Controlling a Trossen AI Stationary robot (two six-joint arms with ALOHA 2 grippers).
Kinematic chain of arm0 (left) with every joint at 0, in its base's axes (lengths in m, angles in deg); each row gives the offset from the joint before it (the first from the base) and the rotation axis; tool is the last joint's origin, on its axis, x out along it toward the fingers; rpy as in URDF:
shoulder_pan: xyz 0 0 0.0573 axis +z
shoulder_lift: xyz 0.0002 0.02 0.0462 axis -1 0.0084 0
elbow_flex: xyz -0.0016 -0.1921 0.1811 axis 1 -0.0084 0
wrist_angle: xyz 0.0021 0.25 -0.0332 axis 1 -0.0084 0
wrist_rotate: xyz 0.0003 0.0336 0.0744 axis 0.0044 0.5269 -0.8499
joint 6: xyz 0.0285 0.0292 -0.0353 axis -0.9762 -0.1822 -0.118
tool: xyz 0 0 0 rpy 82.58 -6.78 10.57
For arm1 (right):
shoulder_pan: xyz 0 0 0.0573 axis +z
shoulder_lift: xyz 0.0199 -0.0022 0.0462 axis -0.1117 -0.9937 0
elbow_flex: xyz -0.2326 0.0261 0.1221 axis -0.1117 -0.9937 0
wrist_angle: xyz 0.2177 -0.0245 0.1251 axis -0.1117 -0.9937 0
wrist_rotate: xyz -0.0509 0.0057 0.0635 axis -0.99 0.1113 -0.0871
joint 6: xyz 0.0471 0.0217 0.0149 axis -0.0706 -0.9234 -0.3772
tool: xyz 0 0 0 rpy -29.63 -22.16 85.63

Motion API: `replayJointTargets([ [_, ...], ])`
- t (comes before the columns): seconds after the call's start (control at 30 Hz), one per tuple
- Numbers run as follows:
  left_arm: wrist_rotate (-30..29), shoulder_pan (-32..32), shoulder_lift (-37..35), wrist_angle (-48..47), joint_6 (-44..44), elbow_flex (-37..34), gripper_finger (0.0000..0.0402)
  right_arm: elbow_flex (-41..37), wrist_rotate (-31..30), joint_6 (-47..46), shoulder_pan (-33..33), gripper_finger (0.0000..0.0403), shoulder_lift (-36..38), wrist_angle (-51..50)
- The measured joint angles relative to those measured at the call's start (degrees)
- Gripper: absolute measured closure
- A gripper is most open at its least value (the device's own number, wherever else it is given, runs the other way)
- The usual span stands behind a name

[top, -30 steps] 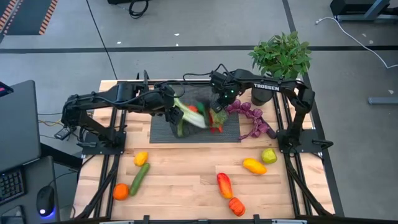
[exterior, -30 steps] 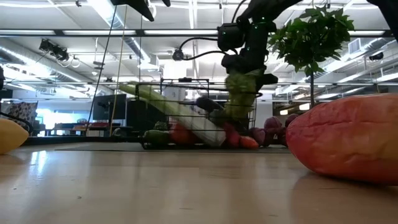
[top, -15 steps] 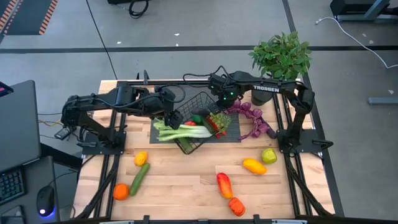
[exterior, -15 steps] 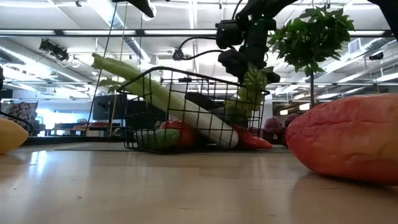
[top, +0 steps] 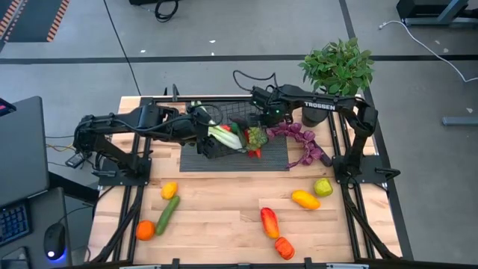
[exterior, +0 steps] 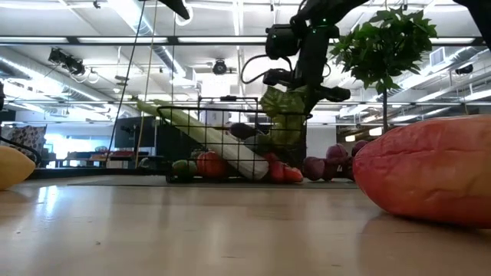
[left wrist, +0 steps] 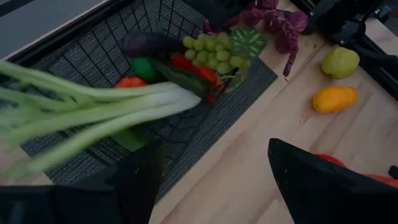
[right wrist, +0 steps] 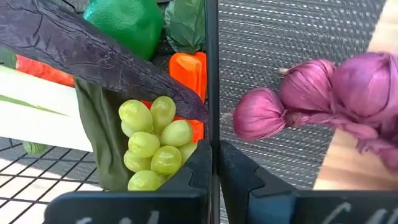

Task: Build produce basket
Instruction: Adjust the wire basket

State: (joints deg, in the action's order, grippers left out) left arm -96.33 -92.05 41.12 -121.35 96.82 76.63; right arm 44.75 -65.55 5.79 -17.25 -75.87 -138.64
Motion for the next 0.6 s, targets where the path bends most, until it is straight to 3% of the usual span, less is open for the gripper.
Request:
replayJointTargets([
  [0.37,0.00,0.02,0.00,-0.25,-2.60,0.00,0.0111,0.00,-3.19,-14.48,4.58,0.0376,0.00,-1.05],
  [0.6,0.00,-1.05,0.00,-1.73,-4.16,0.00,0.0111,0.07,-4.44,-16.40,4.95,0.0374,0.00,-5.35],
])
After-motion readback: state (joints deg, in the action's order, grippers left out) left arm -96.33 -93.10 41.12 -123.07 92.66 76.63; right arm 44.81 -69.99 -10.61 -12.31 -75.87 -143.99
